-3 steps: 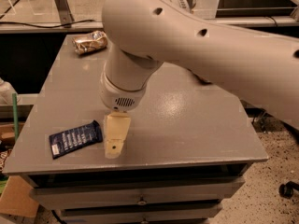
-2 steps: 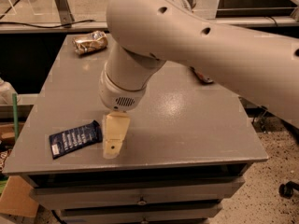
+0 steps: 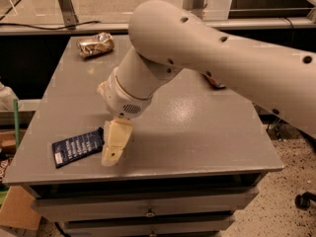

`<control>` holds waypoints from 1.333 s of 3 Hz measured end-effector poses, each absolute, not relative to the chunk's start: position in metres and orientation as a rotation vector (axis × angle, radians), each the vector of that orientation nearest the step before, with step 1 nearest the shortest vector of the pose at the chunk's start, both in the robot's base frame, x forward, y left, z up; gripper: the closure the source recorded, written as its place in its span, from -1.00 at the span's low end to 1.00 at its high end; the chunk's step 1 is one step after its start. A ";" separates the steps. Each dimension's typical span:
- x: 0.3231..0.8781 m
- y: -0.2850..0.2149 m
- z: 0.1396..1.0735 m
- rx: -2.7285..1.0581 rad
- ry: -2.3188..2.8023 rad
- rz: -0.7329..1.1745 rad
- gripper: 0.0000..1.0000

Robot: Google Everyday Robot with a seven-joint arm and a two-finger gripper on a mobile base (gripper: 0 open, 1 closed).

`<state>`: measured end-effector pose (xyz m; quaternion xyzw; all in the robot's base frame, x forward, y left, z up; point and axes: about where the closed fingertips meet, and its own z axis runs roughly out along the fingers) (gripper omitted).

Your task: Move rxbar blueberry near orange can

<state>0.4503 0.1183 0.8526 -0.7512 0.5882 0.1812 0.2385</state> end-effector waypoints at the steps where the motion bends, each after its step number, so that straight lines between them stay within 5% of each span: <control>1: 0.453 0.133 0.848 -2.023 1.589 0.535 -1.00; 3: 0.458 0.147 0.811 -1.981 1.662 0.499 -1.00; 4: 0.458 0.145 0.801 -1.955 1.699 0.493 -0.67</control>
Offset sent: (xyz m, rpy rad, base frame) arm 0.0129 0.0393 -0.0470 0.0229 0.0029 -0.0698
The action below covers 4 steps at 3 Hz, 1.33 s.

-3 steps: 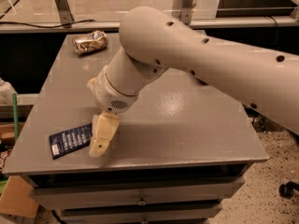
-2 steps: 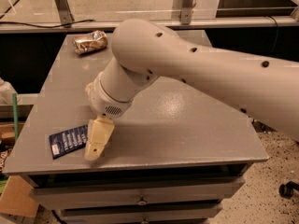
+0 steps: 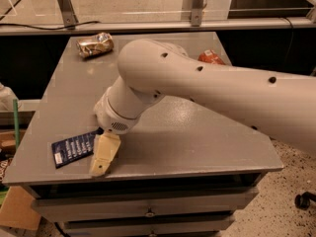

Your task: Move rxbar blueberry near orange can

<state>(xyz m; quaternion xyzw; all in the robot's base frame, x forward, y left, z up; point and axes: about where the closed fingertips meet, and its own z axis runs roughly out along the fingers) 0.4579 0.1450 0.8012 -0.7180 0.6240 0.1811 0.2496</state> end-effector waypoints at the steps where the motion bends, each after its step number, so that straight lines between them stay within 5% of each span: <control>1: 0.458 0.145 0.805 -1.955 1.700 0.493 -0.19; 3: 0.458 0.145 0.817 -1.955 1.700 0.494 0.74; 4: 0.458 0.145 0.821 -1.954 1.701 0.494 1.00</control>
Offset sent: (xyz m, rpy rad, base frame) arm 0.0154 -0.0141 0.0102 0.0200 0.1273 -0.0974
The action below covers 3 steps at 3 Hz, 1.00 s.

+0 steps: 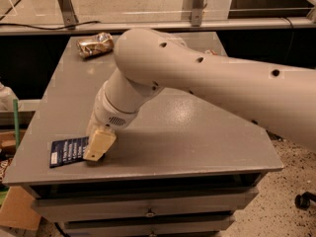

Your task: Move rxbar blueberry near orange can

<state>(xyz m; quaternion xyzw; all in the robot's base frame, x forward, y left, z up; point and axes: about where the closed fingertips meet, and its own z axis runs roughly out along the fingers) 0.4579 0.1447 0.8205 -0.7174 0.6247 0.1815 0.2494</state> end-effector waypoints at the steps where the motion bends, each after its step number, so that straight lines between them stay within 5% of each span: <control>1: 0.457 0.121 0.832 -1.874 1.797 0.516 1.00; 3: 0.452 0.070 0.918 -1.681 1.795 0.386 1.00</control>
Offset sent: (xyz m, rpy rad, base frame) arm -0.0032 -0.1027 0.1034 0.0997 -0.0510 -0.2817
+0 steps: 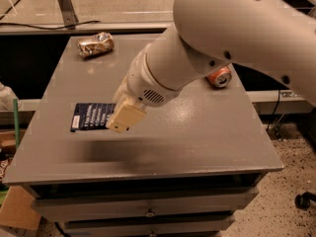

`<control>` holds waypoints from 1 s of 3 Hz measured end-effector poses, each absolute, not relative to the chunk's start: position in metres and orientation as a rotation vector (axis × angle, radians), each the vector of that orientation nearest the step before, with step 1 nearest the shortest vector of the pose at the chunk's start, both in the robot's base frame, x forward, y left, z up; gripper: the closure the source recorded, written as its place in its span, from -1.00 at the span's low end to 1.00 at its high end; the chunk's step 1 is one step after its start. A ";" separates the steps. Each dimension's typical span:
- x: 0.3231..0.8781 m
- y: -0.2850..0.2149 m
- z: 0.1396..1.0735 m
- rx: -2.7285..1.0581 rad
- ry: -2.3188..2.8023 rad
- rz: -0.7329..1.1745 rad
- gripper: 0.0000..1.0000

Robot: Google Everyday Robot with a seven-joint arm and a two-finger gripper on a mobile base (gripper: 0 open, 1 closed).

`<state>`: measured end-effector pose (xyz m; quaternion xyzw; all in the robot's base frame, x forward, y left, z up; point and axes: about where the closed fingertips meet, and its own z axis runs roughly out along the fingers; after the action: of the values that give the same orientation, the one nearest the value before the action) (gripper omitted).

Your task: Move rxbar blueberry near orange can

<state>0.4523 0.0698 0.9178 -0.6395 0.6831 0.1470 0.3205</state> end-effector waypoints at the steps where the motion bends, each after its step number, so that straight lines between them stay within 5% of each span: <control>1: 0.452 0.070 0.918 -1.680 1.795 0.387 1.00; 3: 0.522 0.025 0.953 -1.458 1.804 0.256 1.00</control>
Offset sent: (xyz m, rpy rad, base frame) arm 0.0783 -0.0540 0.0404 0.0676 -0.1520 -0.2180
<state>0.5224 0.0247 0.9526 -0.5744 0.7108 0.1008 0.3932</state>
